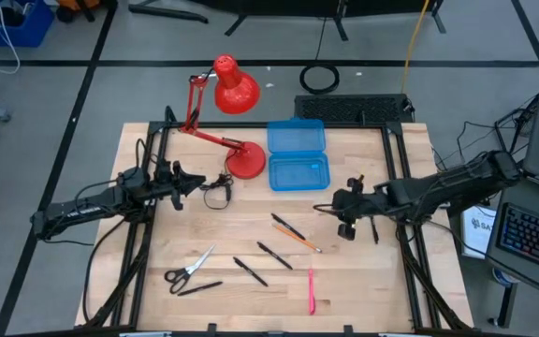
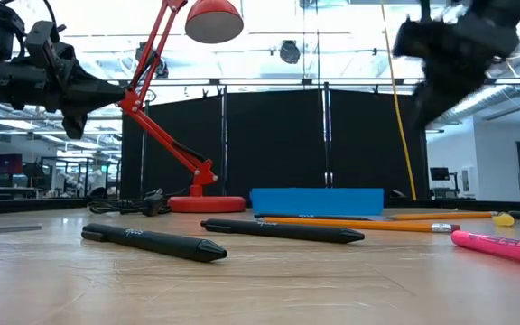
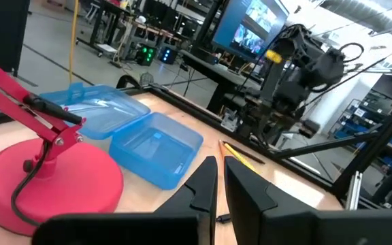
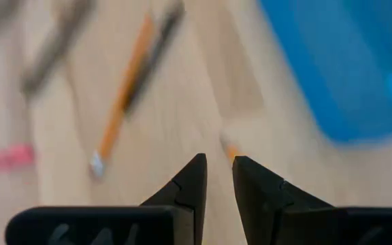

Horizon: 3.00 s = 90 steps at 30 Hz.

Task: Pick & place school supplies into a supply box
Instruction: Put the orange pencil into the blue supply box

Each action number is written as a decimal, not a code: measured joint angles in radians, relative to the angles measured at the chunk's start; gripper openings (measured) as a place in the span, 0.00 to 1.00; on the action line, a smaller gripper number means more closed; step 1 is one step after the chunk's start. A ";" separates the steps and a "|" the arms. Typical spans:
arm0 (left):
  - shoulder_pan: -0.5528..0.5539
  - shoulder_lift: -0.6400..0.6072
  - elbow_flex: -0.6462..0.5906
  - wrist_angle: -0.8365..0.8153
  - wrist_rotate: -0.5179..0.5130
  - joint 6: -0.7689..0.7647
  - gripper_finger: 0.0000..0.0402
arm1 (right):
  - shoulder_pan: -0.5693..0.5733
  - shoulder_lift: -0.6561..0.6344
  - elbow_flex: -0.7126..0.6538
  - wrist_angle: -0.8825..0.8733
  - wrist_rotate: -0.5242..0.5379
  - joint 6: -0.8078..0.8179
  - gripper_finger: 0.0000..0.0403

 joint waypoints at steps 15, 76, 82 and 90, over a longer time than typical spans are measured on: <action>0.000 0.002 0.000 -0.073 -0.003 0.030 0.08 | -0.104 0.119 0.003 -0.107 -0.120 -0.149 0.20; 0.000 0.027 0.000 -0.077 0.000 0.003 0.08 | -0.357 0.359 -0.069 0.001 -0.255 -0.362 0.37; 0.000 0.027 0.000 -0.077 0.000 0.003 0.08 | -0.357 0.360 -0.069 0.013 -0.297 -0.362 0.25; 0.000 0.027 0.000 -0.077 -0.001 0.003 0.08 | -0.357 0.360 -0.069 0.017 -0.308 -0.362 0.11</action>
